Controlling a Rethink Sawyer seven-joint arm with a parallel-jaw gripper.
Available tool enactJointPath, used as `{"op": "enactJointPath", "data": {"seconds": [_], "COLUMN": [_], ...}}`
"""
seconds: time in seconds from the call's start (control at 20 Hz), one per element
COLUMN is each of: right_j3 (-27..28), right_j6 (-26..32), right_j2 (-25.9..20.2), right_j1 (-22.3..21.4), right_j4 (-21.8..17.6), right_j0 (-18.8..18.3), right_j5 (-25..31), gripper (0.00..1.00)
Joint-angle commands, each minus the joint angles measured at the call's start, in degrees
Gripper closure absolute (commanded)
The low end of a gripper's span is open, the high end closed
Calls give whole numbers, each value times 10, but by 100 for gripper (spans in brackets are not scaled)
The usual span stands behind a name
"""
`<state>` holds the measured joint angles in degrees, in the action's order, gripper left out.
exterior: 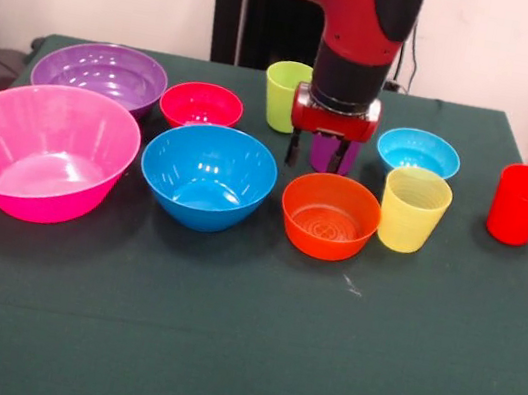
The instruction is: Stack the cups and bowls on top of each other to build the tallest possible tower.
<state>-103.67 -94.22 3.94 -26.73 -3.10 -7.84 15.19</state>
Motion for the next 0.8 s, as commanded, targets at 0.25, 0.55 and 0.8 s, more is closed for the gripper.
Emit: {"op": "enactJointPath", "data": {"seconds": [0.25,0.55,0.8], "right_j3": [-41,-7,8], "right_j6": [-74,-61,-58], "right_j2": [-18,-27,-31], "right_j1": [-74,-53,-33], "right_j4": [2,2,-1], "right_j0": [15,7,0], "right_j5": [63,71,57], "gripper": [0,0,0]}}
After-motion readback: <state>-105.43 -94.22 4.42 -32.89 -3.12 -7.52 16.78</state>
